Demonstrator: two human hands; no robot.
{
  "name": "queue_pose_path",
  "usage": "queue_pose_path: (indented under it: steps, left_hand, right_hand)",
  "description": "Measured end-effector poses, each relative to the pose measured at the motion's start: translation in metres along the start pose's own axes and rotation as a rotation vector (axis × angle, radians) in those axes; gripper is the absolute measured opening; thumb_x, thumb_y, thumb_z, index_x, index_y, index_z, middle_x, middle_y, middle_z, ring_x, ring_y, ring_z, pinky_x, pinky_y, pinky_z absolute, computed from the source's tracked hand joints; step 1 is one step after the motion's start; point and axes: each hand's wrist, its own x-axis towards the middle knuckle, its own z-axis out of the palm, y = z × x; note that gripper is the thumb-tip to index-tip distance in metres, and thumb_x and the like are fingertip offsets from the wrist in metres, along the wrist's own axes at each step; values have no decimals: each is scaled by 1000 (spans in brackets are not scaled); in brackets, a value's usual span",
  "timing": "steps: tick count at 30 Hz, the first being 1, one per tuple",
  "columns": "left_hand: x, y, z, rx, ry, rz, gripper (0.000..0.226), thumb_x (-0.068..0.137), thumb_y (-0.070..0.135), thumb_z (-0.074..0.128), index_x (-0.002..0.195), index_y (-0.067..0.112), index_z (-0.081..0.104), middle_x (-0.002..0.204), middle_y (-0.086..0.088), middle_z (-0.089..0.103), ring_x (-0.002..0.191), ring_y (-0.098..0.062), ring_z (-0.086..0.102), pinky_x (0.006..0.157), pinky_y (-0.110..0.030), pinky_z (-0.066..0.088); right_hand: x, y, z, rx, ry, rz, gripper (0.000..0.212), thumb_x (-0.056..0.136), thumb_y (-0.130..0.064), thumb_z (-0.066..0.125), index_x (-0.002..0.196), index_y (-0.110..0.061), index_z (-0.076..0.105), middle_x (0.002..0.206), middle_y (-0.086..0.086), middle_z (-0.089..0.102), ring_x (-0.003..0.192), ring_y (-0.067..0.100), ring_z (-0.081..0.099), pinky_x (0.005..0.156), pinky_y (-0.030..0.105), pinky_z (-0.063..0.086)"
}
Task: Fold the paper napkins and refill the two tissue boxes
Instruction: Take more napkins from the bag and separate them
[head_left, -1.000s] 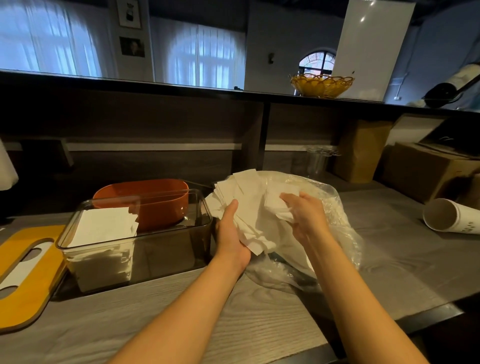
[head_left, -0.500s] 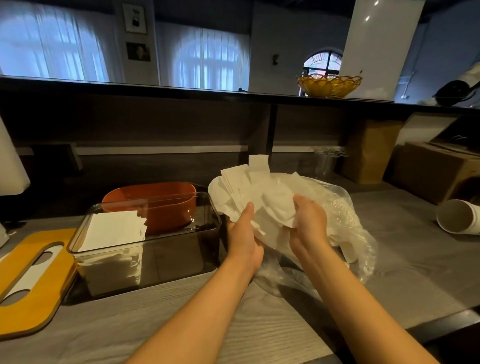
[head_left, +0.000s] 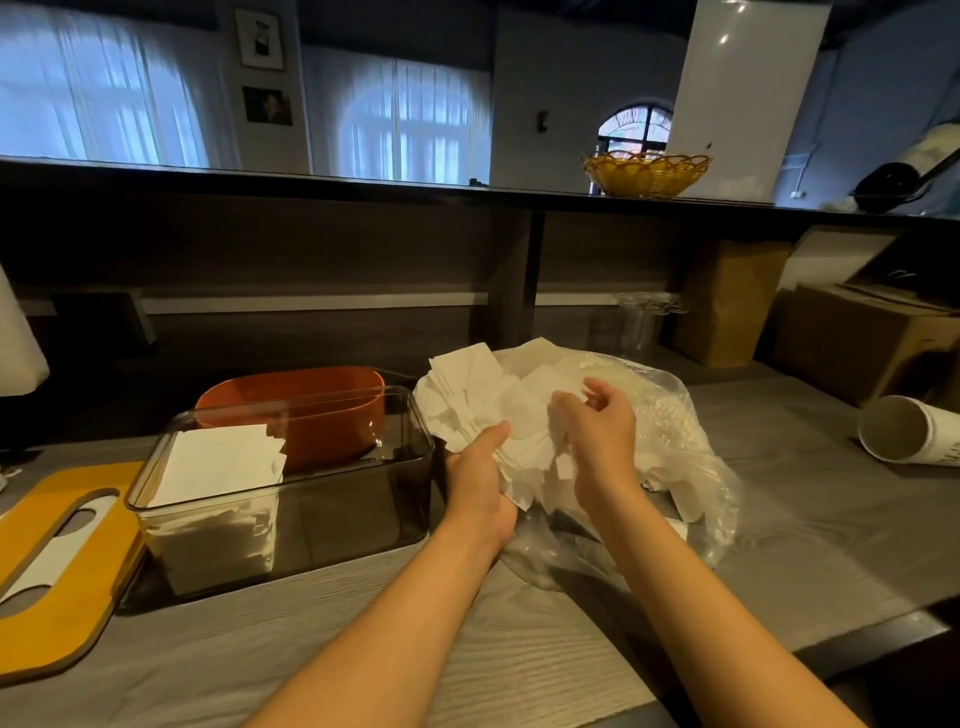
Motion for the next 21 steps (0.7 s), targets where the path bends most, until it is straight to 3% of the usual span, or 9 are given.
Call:
queue_pose_path:
  steps: [2,4,7,9,11,13,16,19,21]
  left_hand:
    - [-1,2,-1,-18,-20,-40,36,97,4,56,130,17,63,116,-15,73,103,-37,70,86,-49,57]
    - [-3,4,-1,-15,-68,-64,37,98,7,52,133,15,61,115,-15,73,101,-36,71,81,-47,58]
    - [-8,5,-1,1,-174,-90,31,99,7,46,123,14,63,99,-12,77,84,-30,74,71,-41,58]
    - [-11,6,-1,15,-231,-103,32,98,6,44,122,14,64,97,-11,77,82,-29,75,67,-40,60]
    - [-11,6,-2,34,-255,-103,36,96,5,44,125,13,63,101,-13,76,86,-31,73,69,-41,61]
    - [-12,5,-2,49,-274,-99,36,93,4,45,122,12,65,101,-14,75,89,-31,71,77,-44,59]
    - [-12,5,-1,57,-253,-113,32,93,3,45,114,12,67,95,-13,75,88,-31,70,79,-44,57]
    - [-9,4,-1,59,-127,-136,26,97,4,49,113,10,68,90,-12,76,84,-31,71,74,-42,56]
    - [-3,3,-2,38,-27,-116,29,95,4,56,122,9,66,103,-15,75,93,-34,70,76,-44,56]
  right_hand:
    - [10,-3,-7,-85,30,-189,53,89,-20,73,136,-22,48,127,-5,53,113,14,54,89,27,50]
    - [19,-9,-12,-172,-3,-310,64,87,-27,76,143,-23,44,132,-9,49,118,10,49,91,26,48]
    - [28,-12,-16,-222,-112,-269,75,87,-32,76,150,-23,36,139,-9,46,122,8,46,94,28,49]
    - [31,-13,-19,-189,-203,-219,58,91,-30,71,143,-23,45,132,-11,54,115,8,55,84,24,54]
    - [34,-13,-23,-88,-262,-172,30,94,-26,66,123,-20,62,116,-2,69,102,16,68,79,30,60]
    - [36,-14,-27,-7,-229,-125,17,95,-23,64,108,-13,69,100,3,73,89,18,70,73,30,58]
    - [34,-15,-30,33,-135,-146,22,94,-21,64,93,0,68,83,16,67,75,21,61,67,34,50]
    - [28,-22,-36,150,64,-287,14,97,-20,62,86,-13,67,78,-2,65,70,8,62,62,25,53]
    - [25,-33,-42,344,138,-304,7,98,-21,60,93,-21,66,87,-6,66,77,8,66,69,28,58]
